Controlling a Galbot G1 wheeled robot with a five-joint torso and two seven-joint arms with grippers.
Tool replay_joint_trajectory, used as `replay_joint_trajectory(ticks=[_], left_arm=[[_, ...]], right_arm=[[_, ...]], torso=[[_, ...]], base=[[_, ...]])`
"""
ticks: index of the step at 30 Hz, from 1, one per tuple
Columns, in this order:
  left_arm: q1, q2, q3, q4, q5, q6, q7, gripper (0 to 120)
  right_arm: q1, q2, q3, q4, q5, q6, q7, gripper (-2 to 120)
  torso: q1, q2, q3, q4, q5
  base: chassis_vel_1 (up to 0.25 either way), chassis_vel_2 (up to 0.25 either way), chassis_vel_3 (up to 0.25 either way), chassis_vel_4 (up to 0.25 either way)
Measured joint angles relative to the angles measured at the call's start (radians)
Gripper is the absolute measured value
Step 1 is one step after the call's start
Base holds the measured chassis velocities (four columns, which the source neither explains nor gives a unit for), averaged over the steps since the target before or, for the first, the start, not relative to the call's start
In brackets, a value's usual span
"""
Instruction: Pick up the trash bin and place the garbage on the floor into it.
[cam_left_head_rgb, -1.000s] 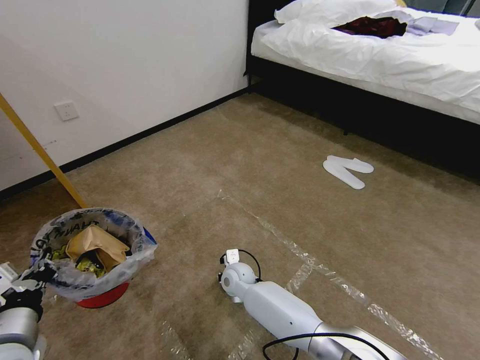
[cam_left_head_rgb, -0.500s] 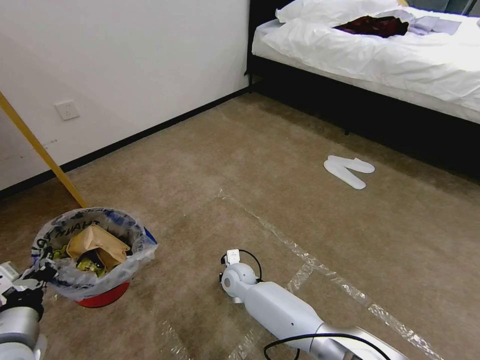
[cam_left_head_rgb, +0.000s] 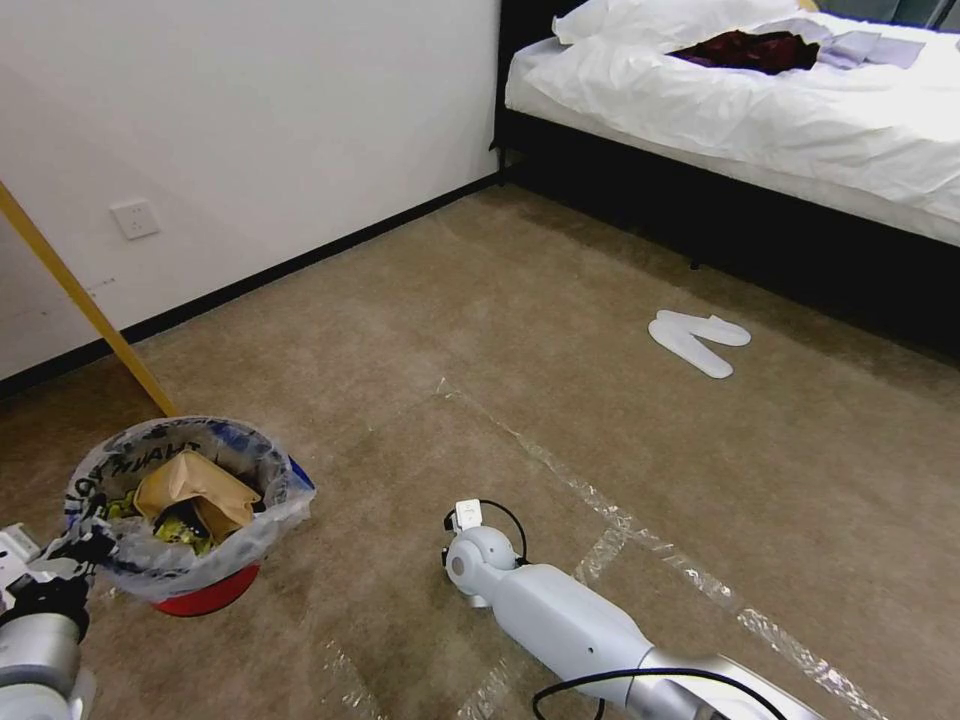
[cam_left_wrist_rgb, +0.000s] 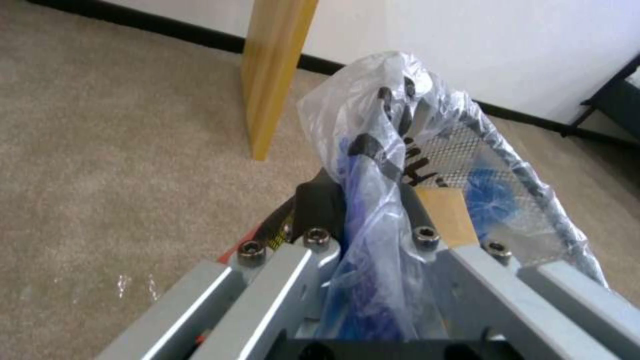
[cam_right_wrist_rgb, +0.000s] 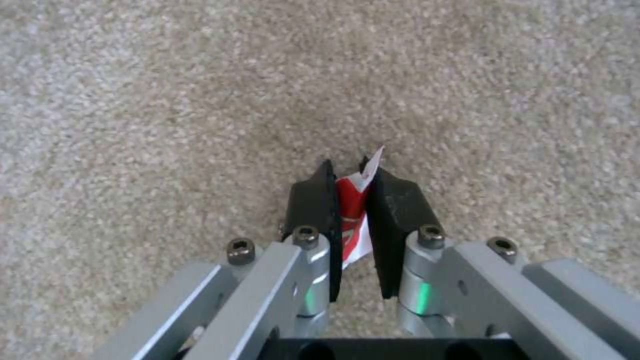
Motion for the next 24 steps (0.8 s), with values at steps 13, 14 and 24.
replay_joint_trajectory(ticks=[13, 14, 24], left_arm=[[-0.001, -0.002, 0.001, -0.006, 0.000, 0.004, -0.001, 4], [-0.001, -0.002, 0.001, -0.006, 0.000, 0.004, -0.001, 4], [0.005, -0.004, 0.001, -0.016, 0.001, 0.004, -0.002, 4]], right_arm=[[-0.020, -0.026, 0.008, 0.032, -0.008, 0.000, 0.006, 0], [-0.020, -0.026, 0.009, 0.034, -0.009, 0.001, 0.007, 0], [-0.028, -0.031, 0.010, 0.043, -0.021, 0.011, 0.005, 0]], torso=[[0.000, 0.000, 0.000, -0.0002, -0.0002], [0.000, 0.000, 0.000, -0.0002, -0.0002], [0.000, 0.000, 0.000, -0.0002, -0.0002]], base=[[0.000, 0.000, 0.000, 0.000], [0.000, 0.000, 0.000, 0.000], [0.000, 0.000, 0.000, 0.000]])
